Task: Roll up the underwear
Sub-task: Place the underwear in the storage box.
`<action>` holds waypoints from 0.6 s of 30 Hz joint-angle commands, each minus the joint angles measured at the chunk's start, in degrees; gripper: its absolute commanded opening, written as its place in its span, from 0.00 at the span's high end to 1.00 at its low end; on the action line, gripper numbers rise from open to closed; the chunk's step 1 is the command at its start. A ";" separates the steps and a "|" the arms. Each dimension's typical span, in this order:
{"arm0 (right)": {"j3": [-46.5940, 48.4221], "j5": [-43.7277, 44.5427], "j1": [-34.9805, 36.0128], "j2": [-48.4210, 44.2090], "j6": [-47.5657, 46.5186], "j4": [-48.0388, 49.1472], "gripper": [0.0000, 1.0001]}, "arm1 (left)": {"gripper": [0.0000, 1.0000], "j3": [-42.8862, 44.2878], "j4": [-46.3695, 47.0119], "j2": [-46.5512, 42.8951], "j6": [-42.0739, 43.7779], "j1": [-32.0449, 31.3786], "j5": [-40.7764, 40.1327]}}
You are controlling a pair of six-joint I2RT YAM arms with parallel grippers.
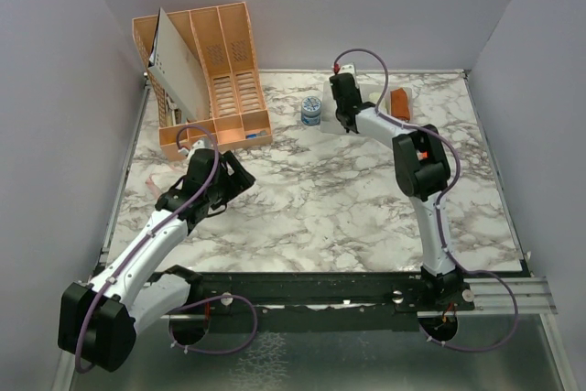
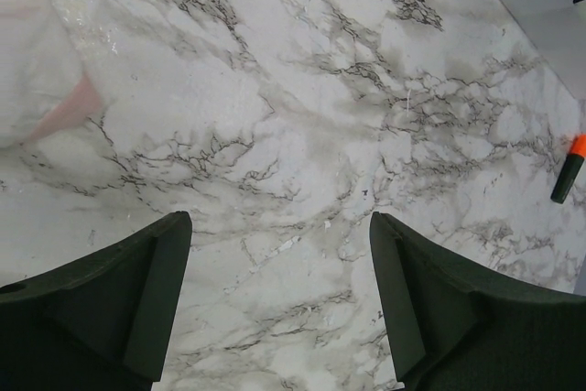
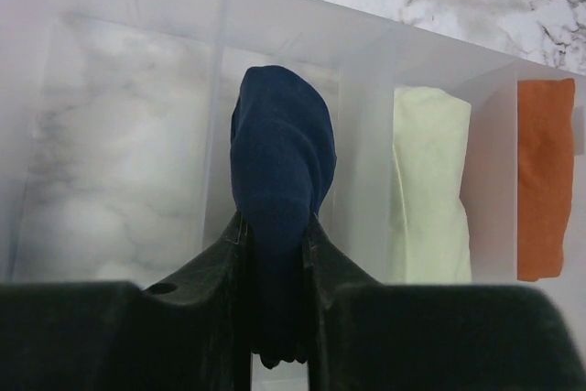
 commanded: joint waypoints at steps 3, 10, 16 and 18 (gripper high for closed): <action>1.89 -2.07 -0.50 0.43 -0.13 -0.03 0.66 | 0.16 0.85 -0.68 -0.08 1.55 0.81 0.48; 2.50 -2.67 -0.55 -0.74 -0.24 -1.82 0.41 | 0.16 0.92 -0.68 0.04 2.02 1.17 0.83; 3.54 -5.13 -0.59 -2.52 -0.50 -3.92 0.37 | 0.16 0.74 -0.38 0.90 2.42 1.42 1.33; 3.36 -7.17 -0.59 -4.00 -0.11 -4.28 0.37 | 0.16 0.90 -0.30 1.20 2.96 1.50 1.32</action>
